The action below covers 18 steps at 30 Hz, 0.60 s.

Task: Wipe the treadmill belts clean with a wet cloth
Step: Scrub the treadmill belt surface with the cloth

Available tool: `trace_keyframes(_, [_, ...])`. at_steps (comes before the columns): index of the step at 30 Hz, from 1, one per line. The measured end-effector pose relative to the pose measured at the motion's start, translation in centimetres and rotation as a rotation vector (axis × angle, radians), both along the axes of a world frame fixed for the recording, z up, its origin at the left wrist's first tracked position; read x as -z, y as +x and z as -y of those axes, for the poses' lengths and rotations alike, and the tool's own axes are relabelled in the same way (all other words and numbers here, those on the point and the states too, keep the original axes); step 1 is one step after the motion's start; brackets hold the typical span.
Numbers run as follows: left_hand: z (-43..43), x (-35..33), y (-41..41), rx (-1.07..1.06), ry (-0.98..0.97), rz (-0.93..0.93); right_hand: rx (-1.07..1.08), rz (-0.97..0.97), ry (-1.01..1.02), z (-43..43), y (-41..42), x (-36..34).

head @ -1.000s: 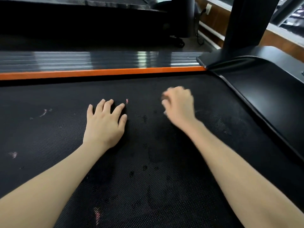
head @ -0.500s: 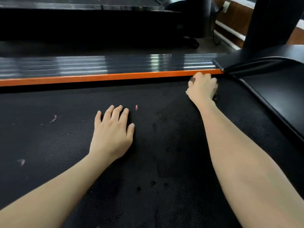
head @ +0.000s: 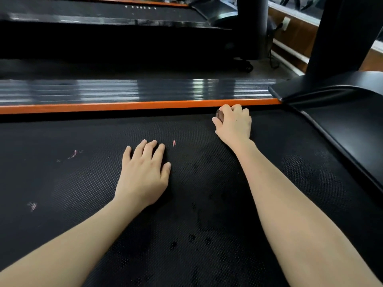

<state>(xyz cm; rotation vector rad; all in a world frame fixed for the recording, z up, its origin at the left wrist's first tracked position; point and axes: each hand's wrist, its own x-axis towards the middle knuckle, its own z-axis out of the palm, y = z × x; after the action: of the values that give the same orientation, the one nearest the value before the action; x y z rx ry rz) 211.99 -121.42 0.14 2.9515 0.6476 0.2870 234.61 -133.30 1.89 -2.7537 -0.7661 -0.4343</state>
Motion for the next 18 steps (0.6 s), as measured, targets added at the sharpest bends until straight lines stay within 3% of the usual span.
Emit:
trace_keyframes(7, [0.0,-0.1,0.0,0.003,-0.005,0.003,-0.356,0.093,0.047,1.7,-4.1,1.0])
trace_keyframes(13, [0.0,0.1,0.0,0.002,-0.009,-0.009,-0.034,0.036,0.035,-1.8,-2.4,0.1])
trace_keyframes(18, [0.0,-0.2,-0.1,0.012,-0.030,-0.024,-0.400,0.084,0.139,1.7,-10.7,1.1])
